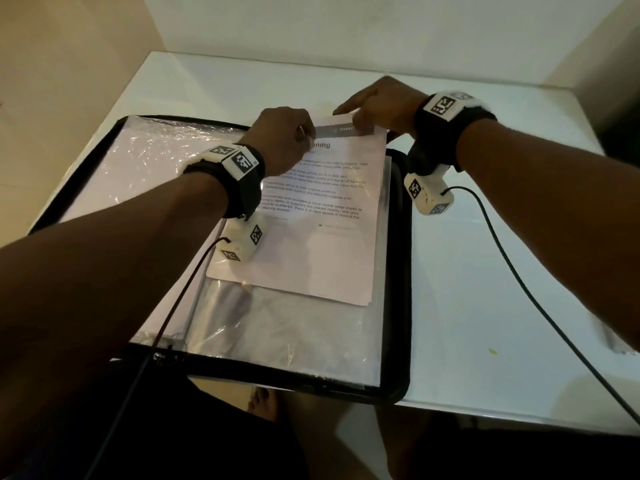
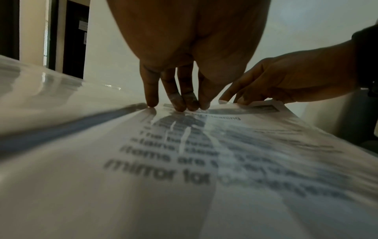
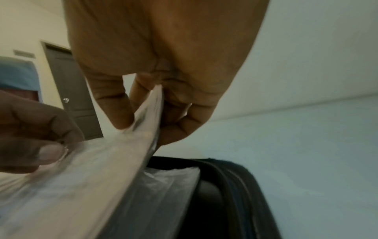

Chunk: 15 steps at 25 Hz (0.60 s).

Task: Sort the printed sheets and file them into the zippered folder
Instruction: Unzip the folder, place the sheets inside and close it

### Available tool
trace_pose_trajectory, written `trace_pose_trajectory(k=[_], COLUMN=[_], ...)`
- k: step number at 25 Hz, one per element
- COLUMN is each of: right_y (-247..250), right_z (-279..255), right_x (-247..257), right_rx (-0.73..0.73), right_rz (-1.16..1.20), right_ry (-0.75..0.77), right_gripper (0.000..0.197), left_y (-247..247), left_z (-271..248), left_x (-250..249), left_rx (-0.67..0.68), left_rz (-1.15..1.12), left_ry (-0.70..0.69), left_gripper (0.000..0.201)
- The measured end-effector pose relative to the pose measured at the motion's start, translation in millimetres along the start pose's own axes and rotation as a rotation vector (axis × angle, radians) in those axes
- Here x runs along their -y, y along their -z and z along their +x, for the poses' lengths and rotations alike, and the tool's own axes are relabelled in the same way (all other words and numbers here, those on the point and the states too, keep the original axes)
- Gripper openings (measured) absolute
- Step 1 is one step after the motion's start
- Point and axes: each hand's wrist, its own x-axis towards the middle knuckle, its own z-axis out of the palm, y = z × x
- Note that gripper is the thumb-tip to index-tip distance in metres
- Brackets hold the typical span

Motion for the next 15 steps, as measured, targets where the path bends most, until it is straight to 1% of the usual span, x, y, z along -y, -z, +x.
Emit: trace_pose_trajectory(k=[1,2,3,5,7,11,15], right_y=[0,-2,-5,-14,-23,-34,-43], right_z=[2,4,7,11,10,9,11], right_x=[4,9,13,20,25,26,22], right_rx=[-0.033,-0.058,-0.071,-0.078,-0.062,-0.002,0.049], right_rz=[-0.073,-0.148,-0.217,-0.295,-0.316,-0.372,-0.270], right_ry=[0.042,0.085,0.120,0.140,0.116,0.094,0.071], right_gripper=[0.035,0.030,0.030,0.037,0.040,0.037,0.020], left_y=[2,4,7,10,10,8,7], left_z=[-2,-3,-3,-5,-5,-4,-2], left_x=[3,7,9,11,10,10,10], left_rx=[-0.002,-0.004,-0.008,-0.012,-0.019,-0.054,-0.064], left_rz=[0.009,0.022,0.032,0.045,0.052,0.025,0.010], left_ry=[0.020,0.036,0.045,0.054,0.054,0.064,0.059], left_gripper=[0.021,0.022,0.023,0.025,0.026,0.023,0.022])
